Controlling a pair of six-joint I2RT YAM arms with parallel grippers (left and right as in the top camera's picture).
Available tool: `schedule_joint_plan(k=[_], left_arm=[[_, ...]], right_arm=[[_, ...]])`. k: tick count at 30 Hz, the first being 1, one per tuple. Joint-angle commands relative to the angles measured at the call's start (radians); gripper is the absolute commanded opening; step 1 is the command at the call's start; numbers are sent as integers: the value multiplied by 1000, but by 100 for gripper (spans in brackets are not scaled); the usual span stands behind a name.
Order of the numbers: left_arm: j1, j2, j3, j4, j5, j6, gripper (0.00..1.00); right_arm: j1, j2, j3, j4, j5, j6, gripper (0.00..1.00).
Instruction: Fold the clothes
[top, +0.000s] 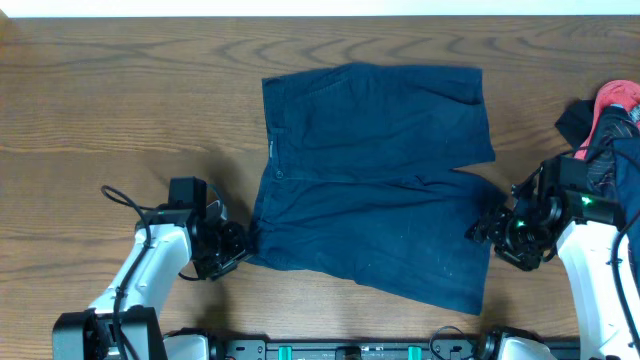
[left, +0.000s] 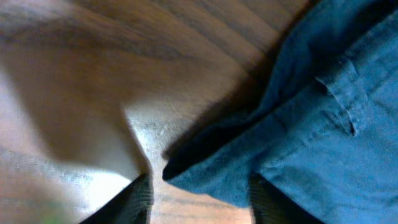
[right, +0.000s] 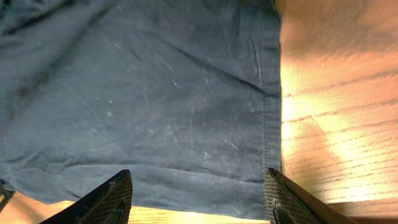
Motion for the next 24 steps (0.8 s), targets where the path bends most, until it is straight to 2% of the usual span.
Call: schedule_joint_plan(k=[1,5,7,20,24], left_arm=[[-1,1,-25,34,-36,-52,36],[-1,1,-26,66,-31,-75,9],[0,0,-24,87,-24,-75,6],[-1,0,5,106,-24,-93,6],[-1,0,5,106,-24,-93,6]], right_arm=[[-2,-8,-33,-3,-14,11,66],[-2,-8,-66,-12,-19,11,66],[-2,-8,-79,-12,-35,11,66],[-2,-8,-148,-41,-72,116,62],[-2,-8,-148,19,-48,131,62]])
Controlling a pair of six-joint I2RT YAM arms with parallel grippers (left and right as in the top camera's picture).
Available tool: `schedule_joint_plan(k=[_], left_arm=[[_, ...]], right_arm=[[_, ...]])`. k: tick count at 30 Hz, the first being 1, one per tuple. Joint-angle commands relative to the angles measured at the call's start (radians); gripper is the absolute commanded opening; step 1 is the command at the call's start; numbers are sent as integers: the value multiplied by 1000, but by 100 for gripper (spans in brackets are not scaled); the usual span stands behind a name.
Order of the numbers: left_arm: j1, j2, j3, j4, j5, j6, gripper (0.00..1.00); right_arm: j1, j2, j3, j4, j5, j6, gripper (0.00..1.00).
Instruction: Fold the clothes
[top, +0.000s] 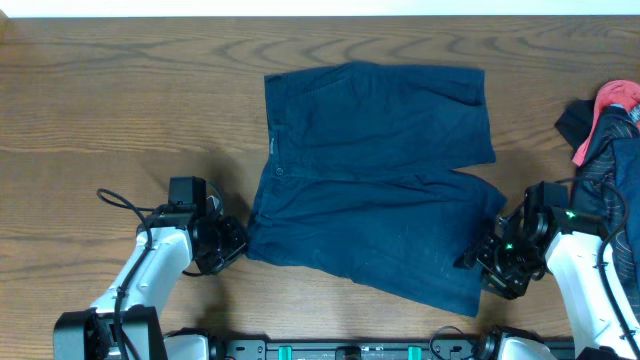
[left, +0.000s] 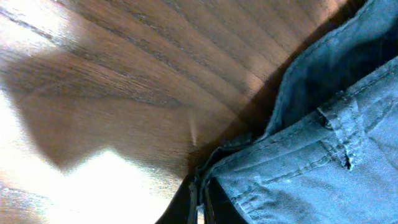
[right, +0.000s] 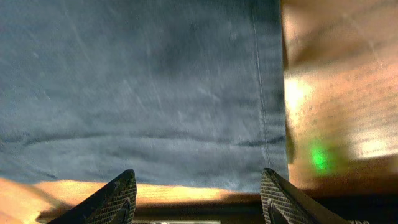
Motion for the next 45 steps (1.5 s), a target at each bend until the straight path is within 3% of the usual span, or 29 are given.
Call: schedule_joint_plan(k=[1,3,5,14,22,31,38,40,43,45], left_arm=[[-1,1,23,2,-8,-5,6],[-1,1,23,2,-8,-5,6],[-1,1,23,2,-8,-5,6],[-1,1,23,2,-8,-5,6],[-1,1,23,2,-8,-5,6],[-1,1,23,9,-8,-5,6],[0,0,23,73,19,-27,6],[-1,0,23,78,26,-27,6],[0,0,23,80,26,-27,7],[0,0,23,80,26,-27,7]], right_arm=[[-2,-8,-3,52,4,38,59],[-2,-8,-3,105,20,50,41],[-2,-8,-4,198,25,56,1],[1,47,-47,387,48,164,1],[5,191,-142,725,2,193,1],[8,436,-146,1049,-5,323,1],[44,607,-135,1362,-129,354,1],[39,600,-131,1364,-155,312,10],[8,550,-130,1342,-231,214,36],[-25,486,-130,1282,-272,174,41]])
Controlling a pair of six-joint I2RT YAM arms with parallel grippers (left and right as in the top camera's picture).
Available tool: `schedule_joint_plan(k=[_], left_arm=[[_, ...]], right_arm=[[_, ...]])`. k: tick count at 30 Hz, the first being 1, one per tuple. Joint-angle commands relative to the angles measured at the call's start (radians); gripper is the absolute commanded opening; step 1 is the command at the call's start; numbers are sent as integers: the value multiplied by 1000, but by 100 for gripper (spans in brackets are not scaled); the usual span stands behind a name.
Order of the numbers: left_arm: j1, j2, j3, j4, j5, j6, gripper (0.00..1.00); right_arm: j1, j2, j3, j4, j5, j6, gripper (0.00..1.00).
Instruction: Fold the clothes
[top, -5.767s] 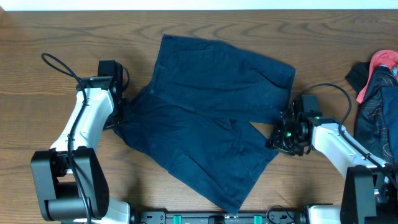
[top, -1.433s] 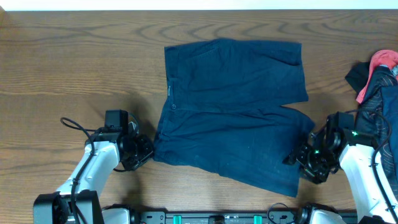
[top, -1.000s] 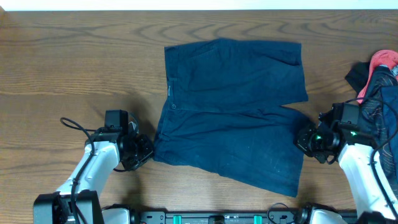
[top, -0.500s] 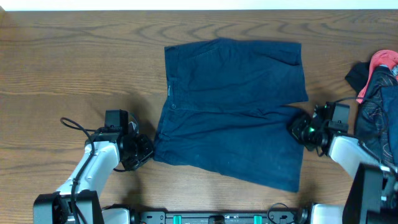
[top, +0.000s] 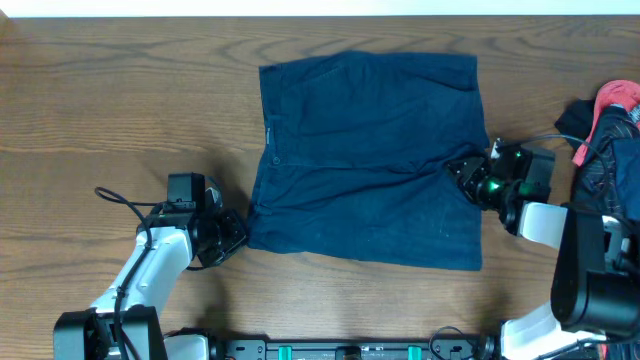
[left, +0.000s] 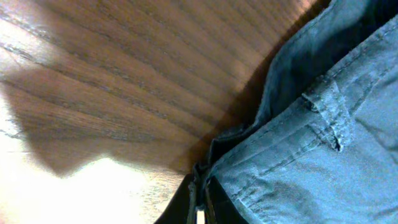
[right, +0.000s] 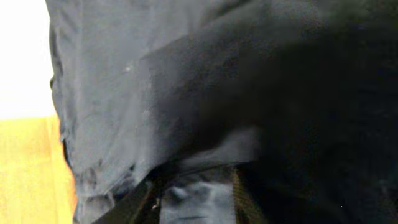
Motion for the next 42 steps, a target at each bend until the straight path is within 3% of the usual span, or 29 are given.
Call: schedule_joint_plan(k=[1,6,12,19,32,40,42], left_arm=[[-1,0,21,1,14,-9,7],[-1,0,21,1,14,-9,7],[-1,0,21,1,14,-9,7],[-1,0,21,-2,14,-9,7],[-1,0,21,-2,14,-9,7],[-1,0,21,-2,14,-9,7],[-1,0,21,-2,14,-9,7]], right_arm=[[-61,-58,-49,-126,14,-102,43],[-157,-298,-49,-458,19,-146,45],[-178,-552,-49,-852,166,-182,45],[-177,-618,-57,-1181,265,-148,48],[-177,-608,-219,-1126,290,-71,48],[-177,-609,-280,-1032,240,-54,36],[-177,-609,-279,-1025,240,-54,24]])
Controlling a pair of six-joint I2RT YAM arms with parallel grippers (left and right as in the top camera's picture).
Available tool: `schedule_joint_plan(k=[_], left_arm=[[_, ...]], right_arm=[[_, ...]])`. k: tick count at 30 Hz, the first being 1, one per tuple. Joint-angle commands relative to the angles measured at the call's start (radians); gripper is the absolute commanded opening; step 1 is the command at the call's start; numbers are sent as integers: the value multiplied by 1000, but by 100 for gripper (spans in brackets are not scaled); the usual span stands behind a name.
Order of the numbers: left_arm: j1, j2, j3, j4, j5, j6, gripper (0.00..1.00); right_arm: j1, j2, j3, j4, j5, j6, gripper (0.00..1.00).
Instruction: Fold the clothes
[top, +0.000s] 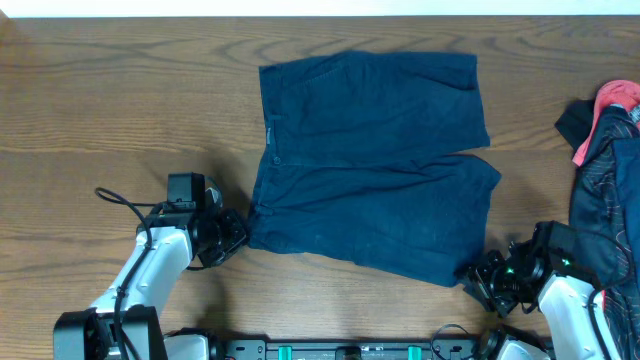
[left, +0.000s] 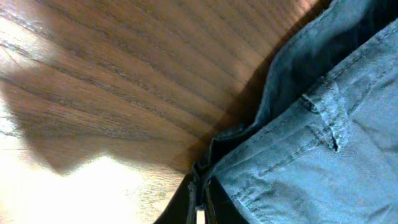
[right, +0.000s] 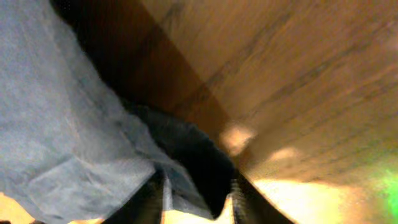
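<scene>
Navy shorts (top: 370, 170) lie flat on the wooden table (top: 120, 90), waistband to the left and legs to the right. My left gripper (top: 232, 237) is shut on the near corner of the waistband; the left wrist view shows the fingers (left: 199, 186) pinching the band's edge (left: 323, 137). My right gripper (top: 480, 277) sits at the near corner of the near leg's hem. Its jaws (right: 200, 180) are partly apart and straddle that corner of cloth (right: 68, 124).
A heap of other clothes (top: 605, 150), red and dark patterned, lies at the table's right edge beside the right arm. A black cable (top: 120, 197) loops near the left arm. The table's front edge is close behind both grippers.
My right gripper was over the shorts near the crotch; now it is at the near leg's hem corner. That leg now angles outward to the right. The left gripper has not moved.
Both grippers stood open, the left at the waistband's near corner and the right at the near leg's hem. Then the left was shut on the waistband. The right was later at the crotch with the near leg shifted, and is now back at the hem corner.
</scene>
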Motion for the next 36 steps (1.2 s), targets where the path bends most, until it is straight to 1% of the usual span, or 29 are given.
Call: schedule_joint_plan(k=[1,4,5,10,16,17,20,22,24,27,31,36], left_arm=[[-1,0,21,-2,7,-1,7],[-1,0,21,-2,7,-1,7],[-1,0,21,-2,7,0,7],[0,0,21,-2,7,3,7],[0,0,21,-2,8,12,7],[0,-2,21,-2,15,23,6],[-1,-20,21,-4,93,111,6],[-1,-50,21,-21,128,132,6],[-1,-104,22,-45,158,157,6],[-1,-226,42,-127,161,174,6],[-22,-430,128,-320,156,237,6],[-81,-668,242,-517,144,231,6]], right_arm=[[-4,20,-46,21,61,10,20],[-4,20,-34,11,61,5,5],[-4,20,-24,-2,61,-5,1],[-4,20,95,-124,79,-111,1],[-4,19,296,-269,88,-168,1],[-4,19,322,-286,104,-167,1],[-5,19,399,-325,164,-167,1],[-5,19,439,-345,178,-175,1],[-5,11,481,-354,179,-202,1],[-5,-11,549,-371,197,-205,1],[-5,-29,643,-419,208,-206,1],[-5,-42,788,-531,241,-232,1]])
